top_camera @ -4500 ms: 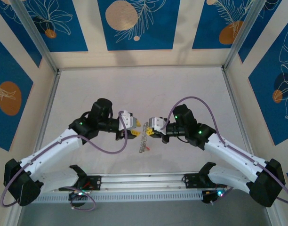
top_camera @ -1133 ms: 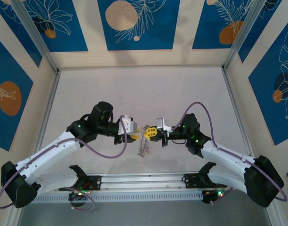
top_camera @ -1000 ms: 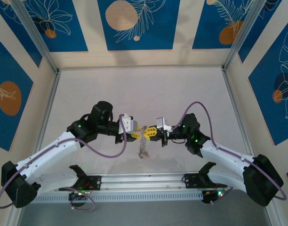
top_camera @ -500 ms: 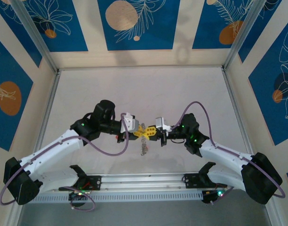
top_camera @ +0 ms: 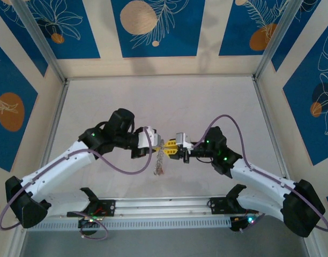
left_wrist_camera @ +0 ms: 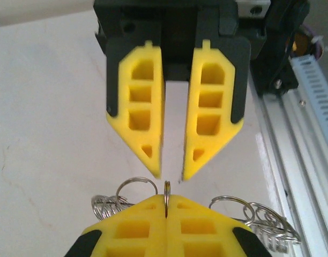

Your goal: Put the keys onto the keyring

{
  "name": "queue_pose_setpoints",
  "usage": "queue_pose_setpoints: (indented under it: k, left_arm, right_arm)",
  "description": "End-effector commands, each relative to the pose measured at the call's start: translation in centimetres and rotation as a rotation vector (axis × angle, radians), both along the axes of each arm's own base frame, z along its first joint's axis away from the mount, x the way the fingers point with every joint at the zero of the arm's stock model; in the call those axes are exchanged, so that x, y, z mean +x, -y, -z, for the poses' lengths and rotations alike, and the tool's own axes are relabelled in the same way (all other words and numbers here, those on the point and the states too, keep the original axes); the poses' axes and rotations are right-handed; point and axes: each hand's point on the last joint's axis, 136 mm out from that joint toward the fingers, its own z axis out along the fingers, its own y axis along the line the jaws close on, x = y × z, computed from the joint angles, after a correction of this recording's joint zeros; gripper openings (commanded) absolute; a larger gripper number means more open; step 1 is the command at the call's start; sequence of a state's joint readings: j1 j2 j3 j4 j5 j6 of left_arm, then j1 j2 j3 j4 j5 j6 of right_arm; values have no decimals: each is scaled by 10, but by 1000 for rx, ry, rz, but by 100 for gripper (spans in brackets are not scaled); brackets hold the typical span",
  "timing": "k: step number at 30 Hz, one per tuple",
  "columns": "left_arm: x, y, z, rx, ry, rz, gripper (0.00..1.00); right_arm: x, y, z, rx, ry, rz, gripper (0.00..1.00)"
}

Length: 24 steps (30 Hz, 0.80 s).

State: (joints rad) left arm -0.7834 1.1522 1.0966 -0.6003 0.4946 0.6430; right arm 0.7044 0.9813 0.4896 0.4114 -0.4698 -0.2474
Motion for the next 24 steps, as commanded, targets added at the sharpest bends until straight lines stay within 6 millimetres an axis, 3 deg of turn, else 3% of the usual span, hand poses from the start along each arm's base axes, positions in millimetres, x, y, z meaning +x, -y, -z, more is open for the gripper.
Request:
queue_pose_setpoints:
  k: [1,8,19,24]
  left_arm:
    - [-3,-11,2,119,45,2,0]
    - [-3,-1,-6,117,-11,5,0]
    - [-3,7,-2,114,-66,12,0]
    - [-3,11,-8,87,-73,9,0]
  right_arm:
    - [7,3,5,-64,38,46,22]
    - [10,-8,2,-37,2,21,23]
    - [8,-19,0,-6,-22,-1,23]
    - [8,-21,1,-1,-34,-3,16]
